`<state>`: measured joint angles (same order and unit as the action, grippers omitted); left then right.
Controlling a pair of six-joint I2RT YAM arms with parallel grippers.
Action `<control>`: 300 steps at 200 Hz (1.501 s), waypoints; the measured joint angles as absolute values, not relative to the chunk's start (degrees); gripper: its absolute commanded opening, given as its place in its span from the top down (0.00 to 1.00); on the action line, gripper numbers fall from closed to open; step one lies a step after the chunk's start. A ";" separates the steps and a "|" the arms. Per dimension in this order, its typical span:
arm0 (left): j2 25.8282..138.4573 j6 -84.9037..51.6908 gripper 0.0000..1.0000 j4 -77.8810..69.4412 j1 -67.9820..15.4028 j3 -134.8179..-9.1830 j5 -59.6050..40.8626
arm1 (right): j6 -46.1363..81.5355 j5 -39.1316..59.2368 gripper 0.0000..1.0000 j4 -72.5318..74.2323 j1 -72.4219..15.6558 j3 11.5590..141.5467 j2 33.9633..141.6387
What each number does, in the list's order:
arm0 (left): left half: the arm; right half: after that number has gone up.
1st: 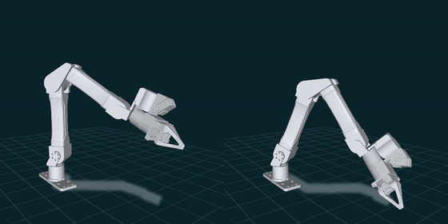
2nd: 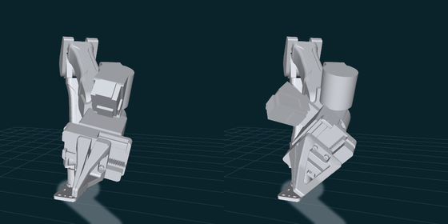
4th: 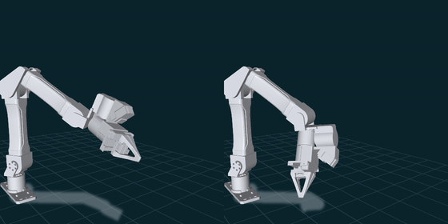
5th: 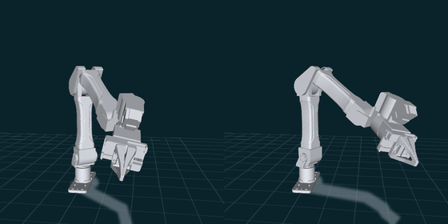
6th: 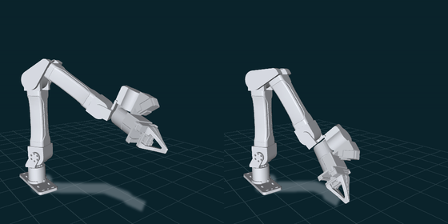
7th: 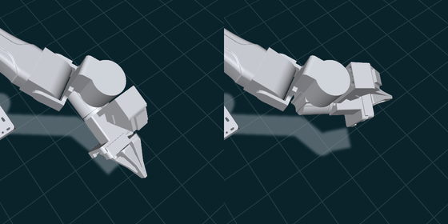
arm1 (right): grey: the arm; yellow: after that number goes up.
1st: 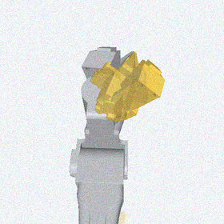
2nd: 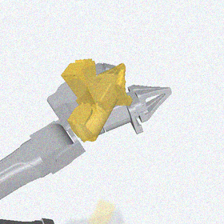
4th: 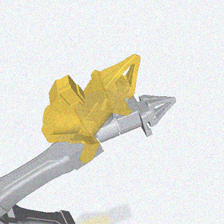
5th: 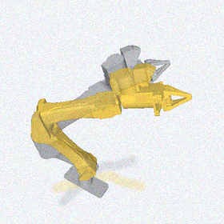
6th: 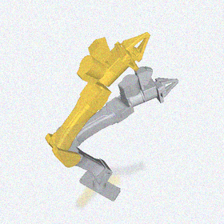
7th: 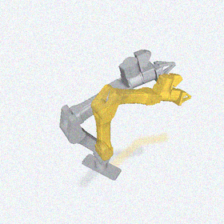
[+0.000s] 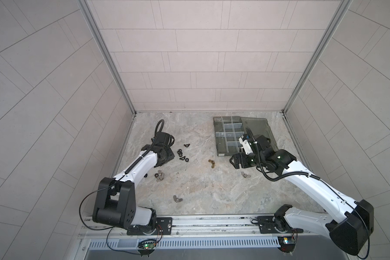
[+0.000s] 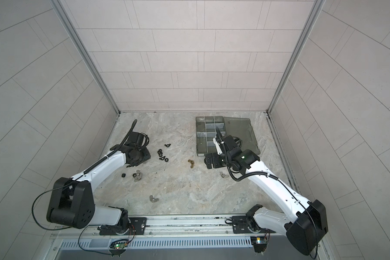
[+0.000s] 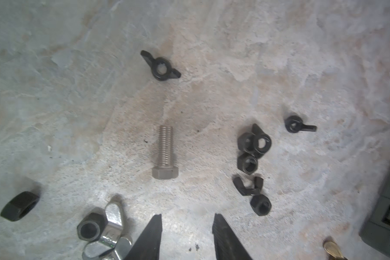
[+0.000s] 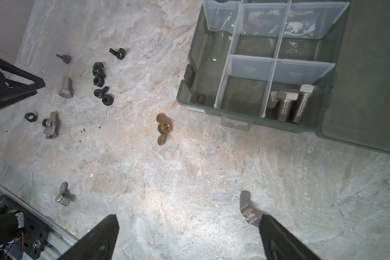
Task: Sort the screws and nuts into containers
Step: 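Move the left gripper over another silver hex bolt and lower toward it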
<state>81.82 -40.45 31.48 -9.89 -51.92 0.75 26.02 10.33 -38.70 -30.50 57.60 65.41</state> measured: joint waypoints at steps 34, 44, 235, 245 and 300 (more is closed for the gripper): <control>86.06 -40.62 0.58 31.16 -7.79 -52.07 1.21 | 25.80 9.61 0.01 -38.81 -30.48 59.83 65.56; 86.61 -40.66 0.58 30.83 -7.57 -52.07 1.41 | 25.63 9.45 0.01 -38.83 -30.48 60.36 65.58; 97.91 -40.69 0.63 27.29 -5.67 -55.18 3.07 | 23.53 10.20 0.01 -39.24 -28.82 60.51 68.62; 97.84 -40.69 0.62 27.31 -5.65 -55.18 2.63 | 23.53 10.28 0.01 -39.24 -28.82 60.51 68.95; 94.28 -40.01 0.52 32.14 -5.65 -58.33 1.85 | 23.57 11.27 0.01 -38.70 -28.82 60.51 70.15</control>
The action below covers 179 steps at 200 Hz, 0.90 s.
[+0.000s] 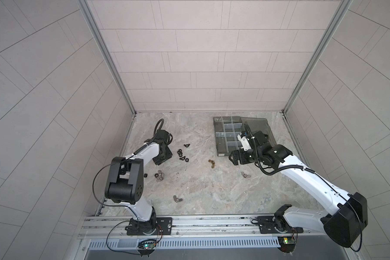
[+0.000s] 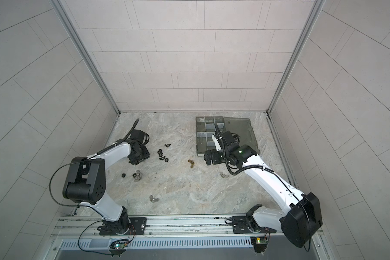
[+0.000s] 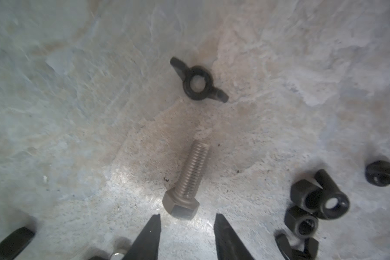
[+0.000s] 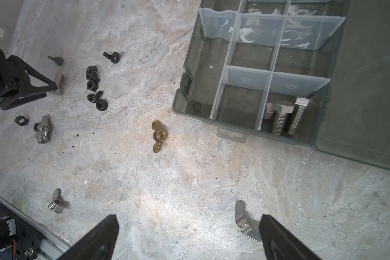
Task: Sort the screws and nuts into containers
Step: 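Move the left gripper over another silver hex bolt and lower toward it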
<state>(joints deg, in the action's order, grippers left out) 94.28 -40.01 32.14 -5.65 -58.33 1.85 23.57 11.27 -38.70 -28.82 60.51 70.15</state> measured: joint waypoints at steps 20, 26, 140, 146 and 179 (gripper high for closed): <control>94.11 -39.42 0.52 33.43 -5.65 -60.64 2.44 | 23.57 11.57 0.01 -38.39 -28.82 60.51 70.35; 94.17 -39.24 0.52 33.71 -5.65 -61.10 2.68 | 23.57 11.60 0.01 -38.30 -28.82 60.51 70.39; 101.30 -37.41 0.62 35.40 -4.99 -63.33 4.19 | 22.74 12.82 0.01 -38.89 -26.17 61.63 69.87; 101.36 -37.41 0.62 35.35 -4.89 -63.33 4.16 | 22.72 12.88 0.01 -38.92 -26.15 61.63 69.84; 102.52 -37.41 0.62 35.03 -4.43 -63.33 4.12 | 22.70 13.15 0.01 -38.98 -25.93 61.63 69.73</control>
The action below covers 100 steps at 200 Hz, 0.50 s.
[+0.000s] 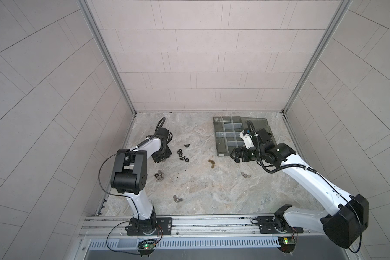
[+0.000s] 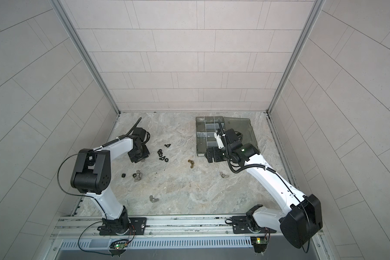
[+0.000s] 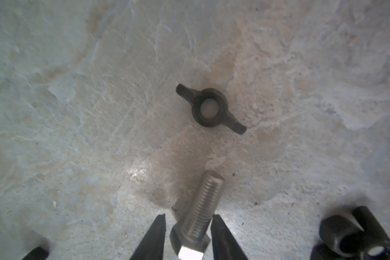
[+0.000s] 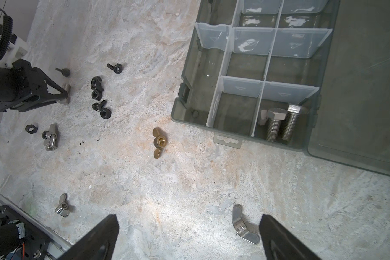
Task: Sort the screws and nuts into containers
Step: 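Move the left gripper over another silver hex bolt and lower toward it, then close the left gripper on the silver bolt and lift it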
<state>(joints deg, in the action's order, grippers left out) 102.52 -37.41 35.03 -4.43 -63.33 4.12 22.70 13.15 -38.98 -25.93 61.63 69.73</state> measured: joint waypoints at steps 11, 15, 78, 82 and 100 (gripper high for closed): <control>102.94 -37.41 0.63 34.81 -4.23 -63.33 4.01 | 22.70 13.26 0.01 -39.03 -25.89 61.63 69.73; 103.09 -37.41 0.63 34.76 -4.14 -63.33 4.01 | 22.70 13.32 0.01 -39.03 -25.82 61.63 69.73; 103.96 -37.41 0.66 33.71 -2.96 -63.33 3.11 | 22.68 13.80 0.01 -39.07 -25.36 61.63 69.67; 104.05 -37.41 0.68 33.69 -2.96 -63.35 3.09 | 22.68 13.82 0.01 -39.07 -25.32 61.63 69.65; 104.18 -37.54 0.77 33.50 -2.96 -63.55 3.01 | 22.68 13.93 0.01 -39.07 -25.32 61.63 69.60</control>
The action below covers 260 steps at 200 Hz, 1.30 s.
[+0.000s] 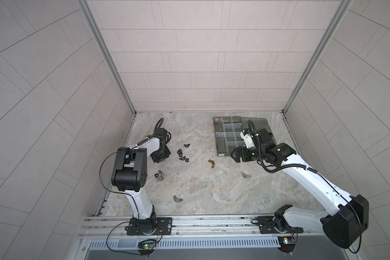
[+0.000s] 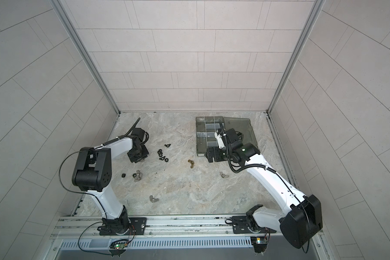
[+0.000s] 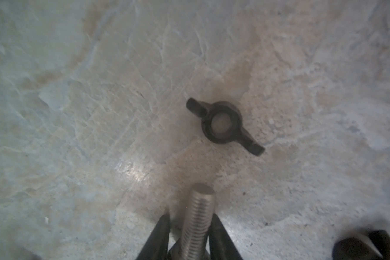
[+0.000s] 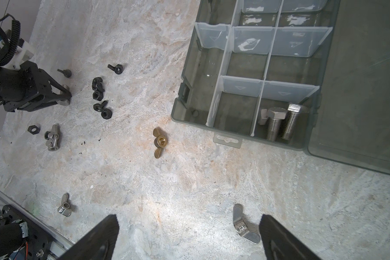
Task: Sort the screws and nuts into containers
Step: 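Close the left gripper on the silver bolt and lift it, then carry the bolt with the left gripper over the organizer compartment holding bolts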
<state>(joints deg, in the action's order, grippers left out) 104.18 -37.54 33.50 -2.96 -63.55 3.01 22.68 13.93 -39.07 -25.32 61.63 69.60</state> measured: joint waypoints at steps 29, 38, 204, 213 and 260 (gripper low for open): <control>104.64 -37.19 0.83 32.84 -2.96 -64.18 2.52 | 22.70 13.98 0.01 -39.18 -24.99 61.56 68.88; 104.64 -37.19 0.84 32.84 -2.96 -64.23 2.35 | 22.70 14.00 0.01 -39.20 -24.93 61.56 68.51; 104.90 -36.18 0.91 40.45 -13.93 -73.12 0.64 | 23.38 14.15 0.01 -38.83 -24.40 57.71 64.47; 104.90 -36.21 0.91 41.19 -15.29 -74.78 0.45 | 23.42 14.13 0.01 -38.85 -24.27 57.65 63.99; 105.97 -36.56 0.91 44.60 -24.45 -87.74 -0.12 | 24.12 15.18 0.01 -38.85 -22.00 56.71 61.28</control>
